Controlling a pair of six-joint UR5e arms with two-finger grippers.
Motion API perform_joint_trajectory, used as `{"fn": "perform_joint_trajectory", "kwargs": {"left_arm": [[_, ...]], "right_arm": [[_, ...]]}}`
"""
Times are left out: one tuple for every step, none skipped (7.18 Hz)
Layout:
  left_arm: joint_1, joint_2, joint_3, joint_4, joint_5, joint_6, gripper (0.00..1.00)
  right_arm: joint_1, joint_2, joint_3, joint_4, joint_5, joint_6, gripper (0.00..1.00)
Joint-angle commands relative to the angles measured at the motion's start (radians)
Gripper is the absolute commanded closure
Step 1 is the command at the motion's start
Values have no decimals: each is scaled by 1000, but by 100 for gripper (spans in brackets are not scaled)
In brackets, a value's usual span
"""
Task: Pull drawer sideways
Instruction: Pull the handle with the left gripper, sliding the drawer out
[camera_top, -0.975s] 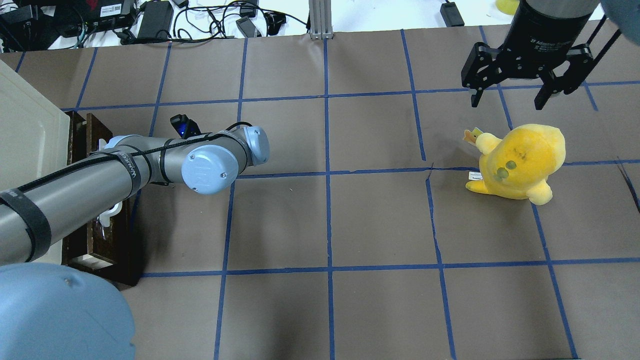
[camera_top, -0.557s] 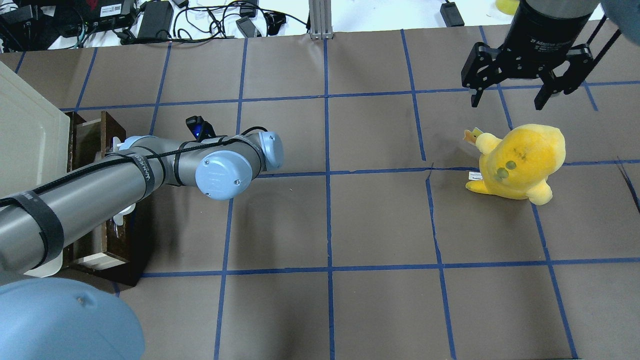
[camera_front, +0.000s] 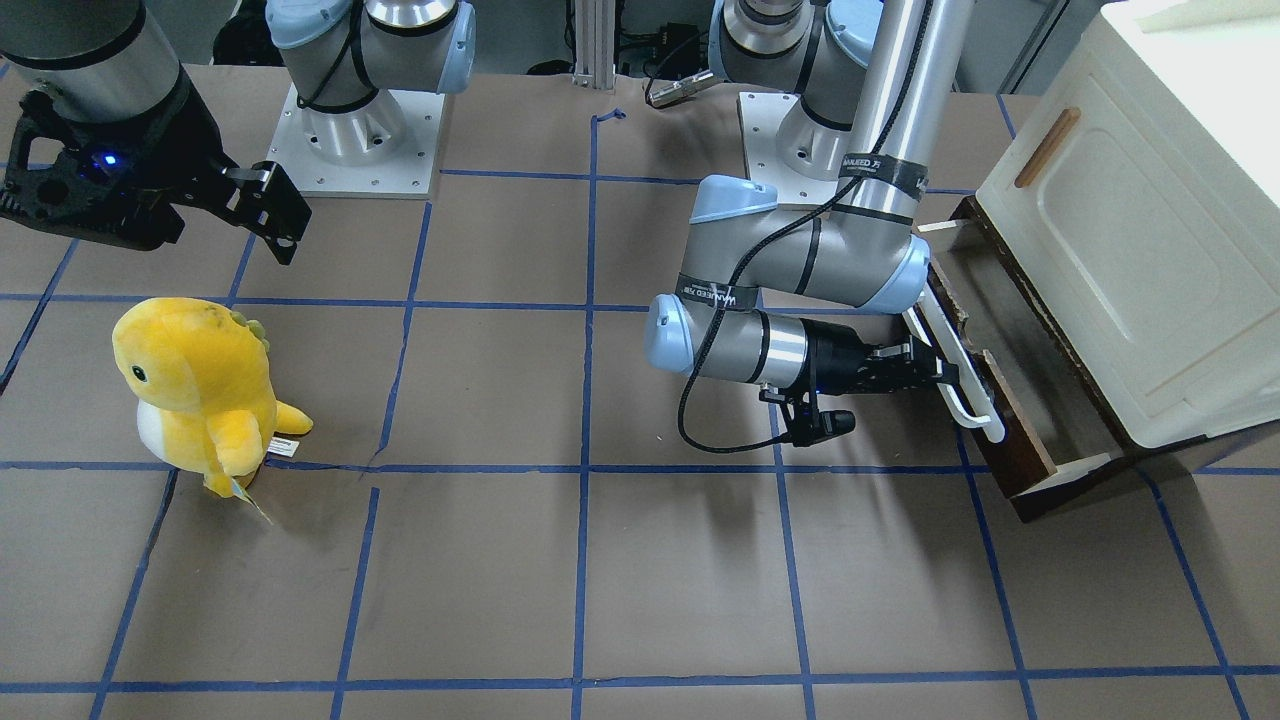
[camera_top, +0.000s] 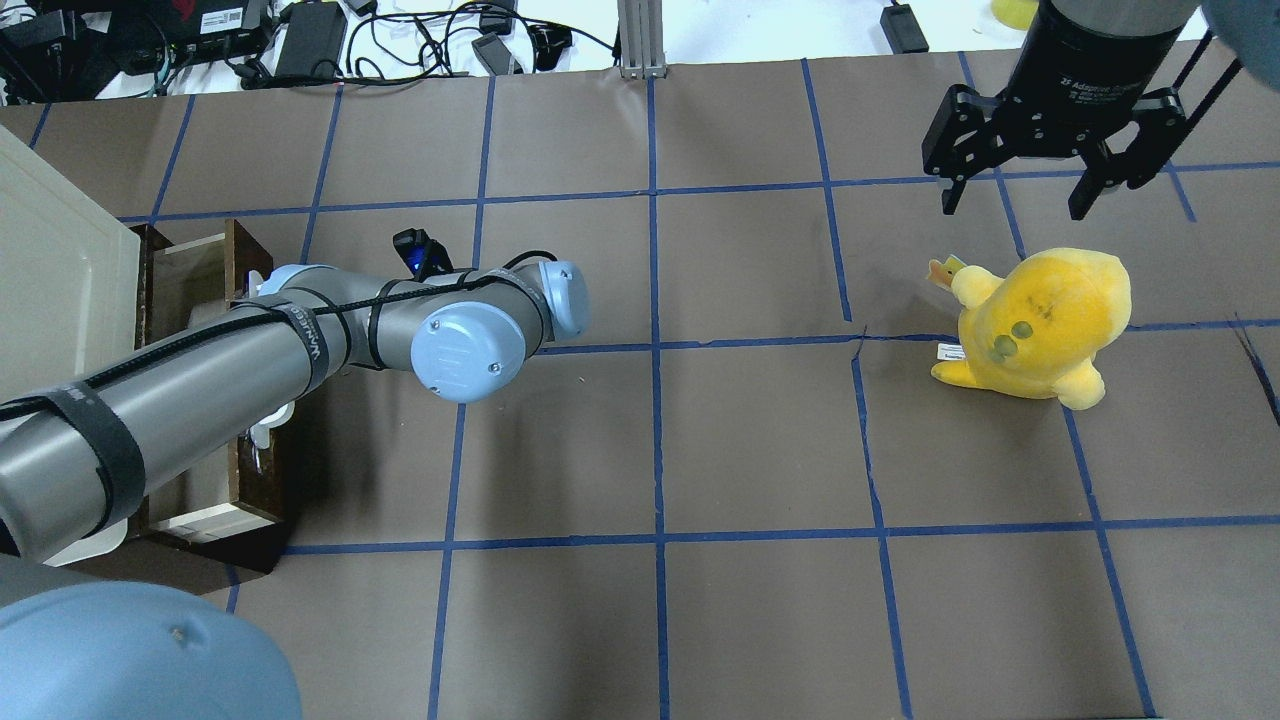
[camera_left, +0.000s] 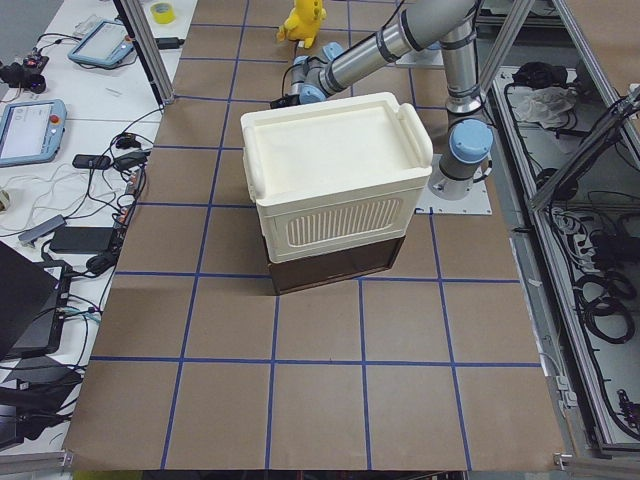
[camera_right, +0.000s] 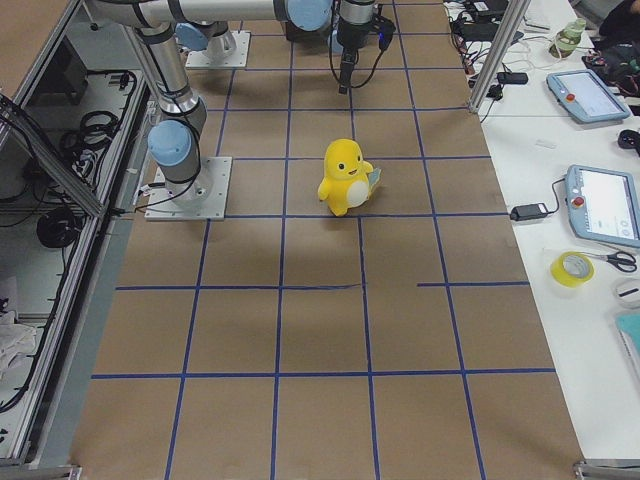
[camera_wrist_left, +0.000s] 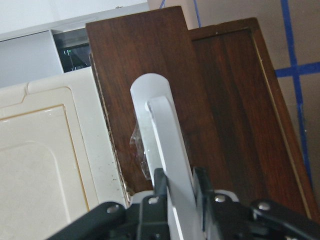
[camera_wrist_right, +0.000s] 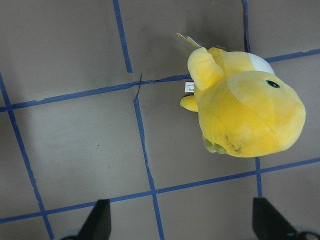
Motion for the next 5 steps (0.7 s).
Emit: {"fn": "perform_joint_trajectory", "kwargs": {"left_arm": [[-14, -2, 6, -1, -9, 1, 83], [-23, -1, 8, -1, -9, 1, 83], [-29, -2, 9, -1, -9, 1, 83], [-32, -1, 14, -1, -11, 1, 83], [-34, -2, 20, -1, -23, 4, 83]], "right_arm": [[0, 0, 0, 0, 0, 0, 0], [0, 0, 0, 0, 0, 0, 0], [0, 0, 0, 0, 0, 0, 0], [-1, 0, 0, 0, 0, 0, 0], [0, 0, 0, 0, 0, 0, 0]]}}
